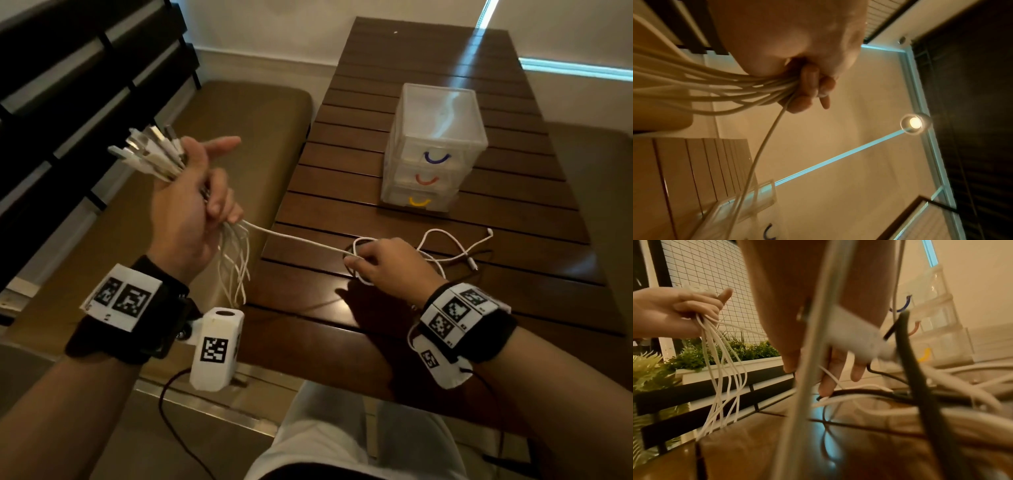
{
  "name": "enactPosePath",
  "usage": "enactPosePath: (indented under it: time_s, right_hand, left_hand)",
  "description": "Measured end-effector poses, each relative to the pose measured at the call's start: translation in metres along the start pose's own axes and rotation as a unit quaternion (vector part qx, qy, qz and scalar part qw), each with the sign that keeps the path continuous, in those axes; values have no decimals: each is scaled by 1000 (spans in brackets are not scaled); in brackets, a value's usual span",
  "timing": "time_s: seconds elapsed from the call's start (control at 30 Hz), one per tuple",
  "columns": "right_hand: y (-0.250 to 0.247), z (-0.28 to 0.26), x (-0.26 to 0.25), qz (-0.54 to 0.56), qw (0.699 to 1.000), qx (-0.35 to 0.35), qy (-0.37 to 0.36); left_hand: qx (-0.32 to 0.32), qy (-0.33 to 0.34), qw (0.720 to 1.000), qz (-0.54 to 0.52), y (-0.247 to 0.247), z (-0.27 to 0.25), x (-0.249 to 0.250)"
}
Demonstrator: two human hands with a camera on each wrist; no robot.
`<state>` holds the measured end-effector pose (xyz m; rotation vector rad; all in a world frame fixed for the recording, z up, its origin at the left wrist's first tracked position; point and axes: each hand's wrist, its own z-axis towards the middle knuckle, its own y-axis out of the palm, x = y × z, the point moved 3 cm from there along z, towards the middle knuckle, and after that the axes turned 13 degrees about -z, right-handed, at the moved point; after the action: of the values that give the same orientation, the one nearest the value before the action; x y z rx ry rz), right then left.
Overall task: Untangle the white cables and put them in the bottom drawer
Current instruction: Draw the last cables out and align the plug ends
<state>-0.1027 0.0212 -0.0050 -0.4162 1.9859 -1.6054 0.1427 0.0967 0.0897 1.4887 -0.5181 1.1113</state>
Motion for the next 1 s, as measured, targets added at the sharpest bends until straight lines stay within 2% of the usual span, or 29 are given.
enactPosePath:
  time_s: [0.07, 0.13, 0.2, 0.27, 0.3, 0.4, 0.53, 0.6, 0.67, 0.7, 0.73, 0.77, 0.8, 0.87, 0.9, 0.93, 1.0]
  right_hand:
    - [-6, 3, 4, -14, 1000, -24, -1]
    - [-11, 6, 6, 3, 1000, -8, 3]
    - [-16, 4, -4, 34, 999, 23, -12]
    - [-18, 4, -18, 51, 998, 26, -31]
    - [-19, 4, -23, 45, 998, 18, -28]
    - [-12, 6, -21, 2, 1000, -18, -14]
    - [5, 3, -27, -10, 998, -53, -42]
    - [8, 0, -27, 16, 999, -42, -19]
    - [9, -2, -21, 45, 999, -17, 12]
    - [9, -4, -17, 65, 998, -3, 21]
    - [8, -6, -14, 81, 996, 10, 21]
    - [7, -7, -10, 90, 995, 14, 26]
    - [7, -9, -5, 99, 995, 8, 31]
    - [11, -12, 7, 115, 992, -20, 47]
    - [13, -14, 13, 126, 990, -28, 54]
    - [14, -16, 16, 136, 989, -28, 57]
    - [12, -19, 17, 132, 989, -24, 54]
  left_hand:
    - [-24, 15, 996, 90, 9, -2, -3]
    - [-78, 11, 975, 207, 26, -11, -14]
    - [-126, -38, 949, 286, 42, -21, -37]
    - [-154, -81, 923, 343, 52, -30, -63]
    - [-165, -77, 898, 400, 54, -31, -73]
    - [-172, -69, 797, 574, 61, -27, -83]
    - [-200, -52, 679, 705, 75, -24, -88]
    - [-206, -42, 666, 716, 73, -21, -91]
    - [-208, -33, 676, 706, 67, -17, -90]
    - [-201, -29, 695, 690, 66, -16, -88]
    - [-185, -30, 725, 663, 63, -14, -86]
    - [-158, -35, 768, 620, 60, -12, -83]
    - [-119, -40, 825, 551, 58, -8, -77]
    - [-15, -43, 936, 349, 53, 1, -61]
    - [27, -45, 969, 240, 51, 5, -52]
    - [51, -46, 986, 151, 51, 9, -44]
    - [51, -58, 996, 39, 50, 10, -38]
